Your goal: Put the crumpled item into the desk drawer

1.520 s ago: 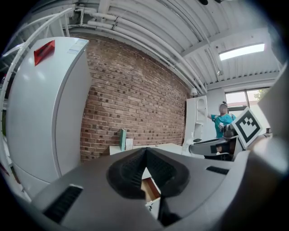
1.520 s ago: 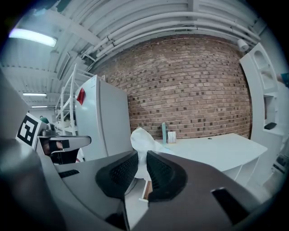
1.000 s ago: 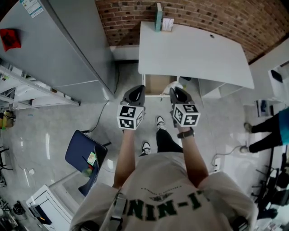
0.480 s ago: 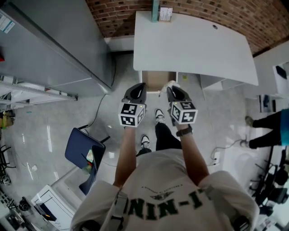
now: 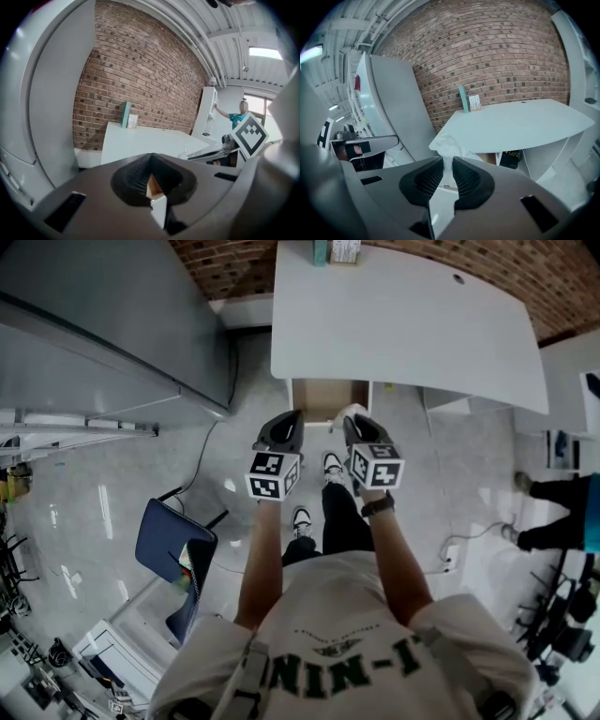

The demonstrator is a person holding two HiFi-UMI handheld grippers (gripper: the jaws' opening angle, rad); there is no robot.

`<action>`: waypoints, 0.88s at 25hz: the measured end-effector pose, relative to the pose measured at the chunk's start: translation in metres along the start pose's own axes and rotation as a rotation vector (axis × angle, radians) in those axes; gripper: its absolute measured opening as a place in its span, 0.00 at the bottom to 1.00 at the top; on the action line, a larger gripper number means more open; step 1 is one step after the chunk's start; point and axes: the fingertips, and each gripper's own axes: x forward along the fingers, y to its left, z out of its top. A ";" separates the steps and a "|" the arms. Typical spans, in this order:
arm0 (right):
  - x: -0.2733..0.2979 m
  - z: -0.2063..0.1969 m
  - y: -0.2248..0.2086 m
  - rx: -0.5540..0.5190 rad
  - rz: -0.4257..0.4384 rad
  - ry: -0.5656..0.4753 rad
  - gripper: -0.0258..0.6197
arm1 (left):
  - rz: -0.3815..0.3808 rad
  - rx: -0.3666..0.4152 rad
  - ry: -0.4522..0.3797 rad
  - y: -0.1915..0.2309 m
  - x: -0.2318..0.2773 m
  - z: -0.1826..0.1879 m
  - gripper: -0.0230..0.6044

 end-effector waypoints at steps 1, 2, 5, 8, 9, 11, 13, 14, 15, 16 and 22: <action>0.006 -0.005 -0.006 -0.001 -0.010 0.015 0.12 | 0.000 -0.002 0.005 0.003 0.005 -0.003 0.03; 0.012 -0.009 -0.011 -0.002 -0.019 0.030 0.12 | 0.001 -0.003 0.011 0.006 0.009 -0.007 0.03; 0.030 -0.017 -0.020 -0.012 -0.025 0.056 0.12 | 0.004 -0.005 0.027 0.015 0.023 -0.017 0.03; 0.051 -0.026 -0.026 -0.022 -0.014 0.082 0.12 | 0.002 -0.010 0.030 0.022 0.037 -0.024 0.03; 0.057 -0.028 -0.029 -0.023 -0.010 0.092 0.12 | 0.000 -0.017 0.029 0.024 0.040 -0.025 0.03; 0.069 -0.034 -0.035 -0.017 -0.003 0.111 0.12 | -0.001 -0.029 0.024 0.029 0.046 -0.026 0.03; 0.080 -0.038 -0.041 -0.016 0.004 0.131 0.12 | -0.002 -0.025 0.026 0.033 0.052 -0.027 0.03; 0.086 -0.041 -0.044 -0.019 0.006 0.141 0.12 | -0.005 -0.019 0.029 0.034 0.055 -0.028 0.03; 0.091 -0.044 -0.047 -0.023 0.007 0.152 0.12 | -0.008 -0.010 0.029 0.035 0.058 -0.030 0.03; 0.096 -0.048 -0.050 -0.027 0.008 0.164 0.12 | -0.010 0.000 0.024 0.036 0.060 -0.031 0.03; 0.128 -0.074 -0.070 -0.068 0.019 0.234 0.12 | -0.033 0.067 -0.046 0.032 0.068 -0.031 0.03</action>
